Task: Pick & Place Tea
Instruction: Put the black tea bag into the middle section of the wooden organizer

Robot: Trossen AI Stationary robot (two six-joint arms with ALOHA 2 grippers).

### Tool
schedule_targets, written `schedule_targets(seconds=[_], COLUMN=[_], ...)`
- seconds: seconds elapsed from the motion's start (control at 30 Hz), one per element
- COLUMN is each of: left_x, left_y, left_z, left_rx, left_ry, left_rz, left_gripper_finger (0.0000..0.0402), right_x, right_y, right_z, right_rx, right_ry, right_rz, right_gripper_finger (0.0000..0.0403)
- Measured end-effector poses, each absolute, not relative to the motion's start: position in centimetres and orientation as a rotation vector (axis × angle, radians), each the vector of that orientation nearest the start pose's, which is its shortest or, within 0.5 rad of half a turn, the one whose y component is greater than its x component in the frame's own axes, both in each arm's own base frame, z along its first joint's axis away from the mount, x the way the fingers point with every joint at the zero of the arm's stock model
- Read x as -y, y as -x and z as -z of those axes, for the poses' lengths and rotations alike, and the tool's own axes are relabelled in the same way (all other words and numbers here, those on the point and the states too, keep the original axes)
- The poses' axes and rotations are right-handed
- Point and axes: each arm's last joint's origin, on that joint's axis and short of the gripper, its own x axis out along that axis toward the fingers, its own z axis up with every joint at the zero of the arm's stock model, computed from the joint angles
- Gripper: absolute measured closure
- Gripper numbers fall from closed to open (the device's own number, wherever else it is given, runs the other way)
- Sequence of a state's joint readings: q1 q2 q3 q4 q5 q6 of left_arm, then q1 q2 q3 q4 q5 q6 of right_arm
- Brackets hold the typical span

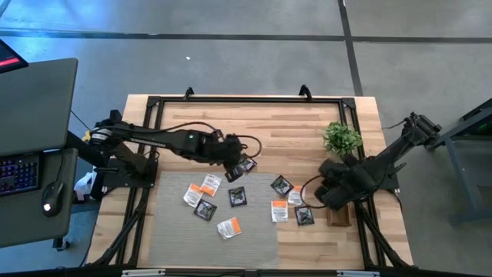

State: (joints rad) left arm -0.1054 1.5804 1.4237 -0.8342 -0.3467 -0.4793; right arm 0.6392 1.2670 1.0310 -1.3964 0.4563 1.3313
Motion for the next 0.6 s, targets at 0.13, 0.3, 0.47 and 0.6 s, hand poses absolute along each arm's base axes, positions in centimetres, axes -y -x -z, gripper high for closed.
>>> schedule_targets(seconds=[0.13, 0.3, 0.47, 0.6], left_x=[3.8, 5.7, 6.3, 5.6], left_y=[-30.4, -28.8, -27.2, -24.8], left_z=[-32.0, -31.0, -29.7, -30.9], left_rx=[-0.89, -0.899, -0.931, -0.958], left_ry=[0.148, 0.098, 0.116, 0.111], left_rz=[-0.508, -0.557, -0.567, -0.588], left_gripper_finger=[0.0284, 0.0284, 0.0284, 0.0284], right_x=[-12.0, -13.5, -12.9, -11.4], right_y=[-18.1, -19.9, -20.9, -21.4], right_z=[-25.9, -24.1, -23.0, -21.8], right_rx=[-1.0, -0.866, -0.808, -0.826], right_ry=[-0.2, -0.161, -0.115, -0.149], right_rz=[0.422, 0.15, 0.093, 0.119], right_gripper_finger=[0.0285, 0.0267, 0.0242, 0.0232])
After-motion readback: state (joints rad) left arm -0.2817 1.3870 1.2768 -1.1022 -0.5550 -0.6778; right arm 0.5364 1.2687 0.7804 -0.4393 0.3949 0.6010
